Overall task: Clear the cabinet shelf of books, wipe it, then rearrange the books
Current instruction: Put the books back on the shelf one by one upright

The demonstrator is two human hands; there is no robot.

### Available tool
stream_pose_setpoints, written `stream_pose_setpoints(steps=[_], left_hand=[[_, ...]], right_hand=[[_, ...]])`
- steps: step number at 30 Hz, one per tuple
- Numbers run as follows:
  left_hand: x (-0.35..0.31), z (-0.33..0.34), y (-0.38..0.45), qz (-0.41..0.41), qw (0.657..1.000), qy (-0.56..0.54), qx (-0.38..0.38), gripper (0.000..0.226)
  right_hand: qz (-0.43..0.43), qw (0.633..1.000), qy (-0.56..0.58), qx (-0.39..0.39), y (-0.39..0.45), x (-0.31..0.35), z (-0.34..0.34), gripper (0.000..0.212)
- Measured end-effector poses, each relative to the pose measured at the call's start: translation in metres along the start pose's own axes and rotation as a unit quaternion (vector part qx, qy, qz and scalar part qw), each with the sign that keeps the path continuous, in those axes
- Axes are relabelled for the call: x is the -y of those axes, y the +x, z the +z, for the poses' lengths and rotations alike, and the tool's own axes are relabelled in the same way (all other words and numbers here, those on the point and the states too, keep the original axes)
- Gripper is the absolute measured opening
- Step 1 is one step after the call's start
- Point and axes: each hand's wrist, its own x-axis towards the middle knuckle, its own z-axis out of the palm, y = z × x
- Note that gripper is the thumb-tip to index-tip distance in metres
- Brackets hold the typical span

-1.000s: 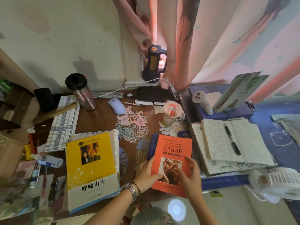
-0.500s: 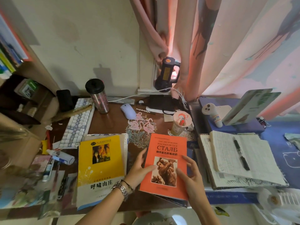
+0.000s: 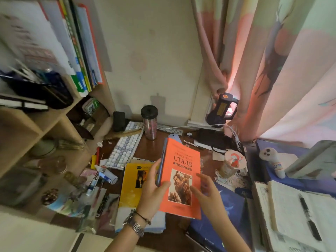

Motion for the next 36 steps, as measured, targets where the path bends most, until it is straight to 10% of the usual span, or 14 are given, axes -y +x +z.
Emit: stream_pose_setpoints(steps=[7, 17, 25, 36], left_hand=[[-0.006, -0.051, -0.023, 0.033, 0.985, 0.133, -0.106, 0.051], [0.017, -0.065, -0.046, 0.04, 0.945, 0.304, -0.11, 0.043], [0.039, -0.072, -0.051, -0.047, 0.992, 0.097, -0.063, 0.05], [0.06, -0.092, -0.057, -0.147, 0.985, -0.033, 0.087, 0.054]], right_hand=[[-0.073, 0.992, -0.001, 0.101, -0.001, 0.025, 0.055, 0.031], [0.057, 0.951, 0.099, 0.288, -0.015, 0.038, 0.109, 0.036], [0.062, 0.969, 0.119, 0.209, -0.014, 0.028, 0.124, 0.051], [-0.036, 0.977, -0.139, 0.157, -0.01, 0.033, 0.131, 0.057]])
